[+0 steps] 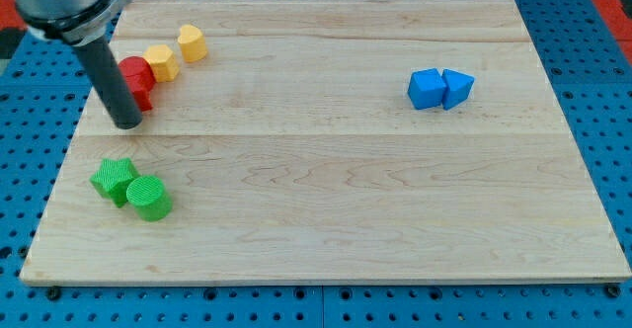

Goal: Move the yellow heart to the right of the yellow hexagon

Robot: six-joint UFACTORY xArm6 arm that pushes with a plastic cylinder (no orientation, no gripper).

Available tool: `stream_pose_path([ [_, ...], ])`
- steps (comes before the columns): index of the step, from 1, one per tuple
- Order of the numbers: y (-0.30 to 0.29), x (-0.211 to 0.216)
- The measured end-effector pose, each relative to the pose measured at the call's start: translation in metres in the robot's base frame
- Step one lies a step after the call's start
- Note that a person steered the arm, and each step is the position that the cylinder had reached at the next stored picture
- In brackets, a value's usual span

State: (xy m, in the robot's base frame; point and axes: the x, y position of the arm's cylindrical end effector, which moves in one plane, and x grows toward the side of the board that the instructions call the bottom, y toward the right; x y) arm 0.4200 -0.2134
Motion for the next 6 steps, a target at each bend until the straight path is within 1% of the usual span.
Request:
stream_pose_path([
  [1, 0.028, -0.014],
  [2, 0.038, -0.041],
  [3, 0.085, -0.047],
  [4, 0.145, -0.116],
  [5, 0.107, -0.152],
  [6, 0.098, -0.161],
])
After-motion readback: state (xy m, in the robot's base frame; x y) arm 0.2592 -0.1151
